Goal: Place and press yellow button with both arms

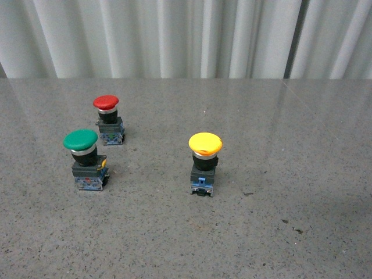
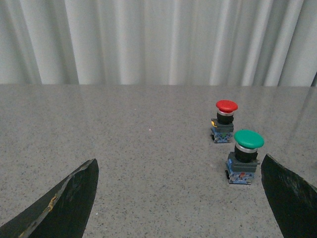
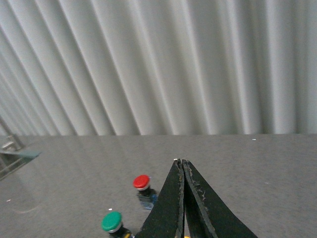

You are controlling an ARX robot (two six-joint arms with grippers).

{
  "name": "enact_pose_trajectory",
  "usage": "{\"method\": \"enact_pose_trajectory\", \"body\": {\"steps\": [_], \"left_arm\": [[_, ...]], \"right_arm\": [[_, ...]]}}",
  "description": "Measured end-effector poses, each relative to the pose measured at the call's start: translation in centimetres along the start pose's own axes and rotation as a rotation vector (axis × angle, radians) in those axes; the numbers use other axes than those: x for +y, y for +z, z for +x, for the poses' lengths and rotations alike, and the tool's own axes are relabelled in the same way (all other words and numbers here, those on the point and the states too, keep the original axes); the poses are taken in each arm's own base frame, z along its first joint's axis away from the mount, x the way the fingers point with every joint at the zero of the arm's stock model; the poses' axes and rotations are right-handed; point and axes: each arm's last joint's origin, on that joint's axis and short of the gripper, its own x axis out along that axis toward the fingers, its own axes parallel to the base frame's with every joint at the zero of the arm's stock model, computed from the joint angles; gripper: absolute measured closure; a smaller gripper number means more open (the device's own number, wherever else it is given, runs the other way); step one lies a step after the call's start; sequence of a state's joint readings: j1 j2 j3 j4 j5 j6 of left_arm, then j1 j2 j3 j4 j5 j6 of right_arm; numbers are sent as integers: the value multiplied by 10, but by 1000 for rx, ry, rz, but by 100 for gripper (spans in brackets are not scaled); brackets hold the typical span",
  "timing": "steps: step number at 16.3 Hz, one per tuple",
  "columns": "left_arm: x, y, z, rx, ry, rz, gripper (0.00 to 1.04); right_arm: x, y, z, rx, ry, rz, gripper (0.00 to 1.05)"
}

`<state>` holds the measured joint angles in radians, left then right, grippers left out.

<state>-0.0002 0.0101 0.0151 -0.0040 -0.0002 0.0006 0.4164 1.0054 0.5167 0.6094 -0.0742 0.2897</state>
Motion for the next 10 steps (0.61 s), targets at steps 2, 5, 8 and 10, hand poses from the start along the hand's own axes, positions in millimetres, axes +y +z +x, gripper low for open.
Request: {"method": "enact_pose_trajectory", "body": {"steps": [2, 5, 8, 10], "left_arm": [[0, 0, 0, 0, 0, 0, 7], [0, 0, 0, 0, -1, 0, 7], [0, 0, 0, 0, 1, 0, 7], [0, 0, 0, 0, 0, 0, 7]], "right_arm": [[-8, -1, -39, 30, -317, -126, 103], [-35, -24, -85, 35, -512, -270, 103], [-45, -41, -99, 53, -508, -285, 103], [-50, -49, -107, 47, -510, -291, 103]]}}
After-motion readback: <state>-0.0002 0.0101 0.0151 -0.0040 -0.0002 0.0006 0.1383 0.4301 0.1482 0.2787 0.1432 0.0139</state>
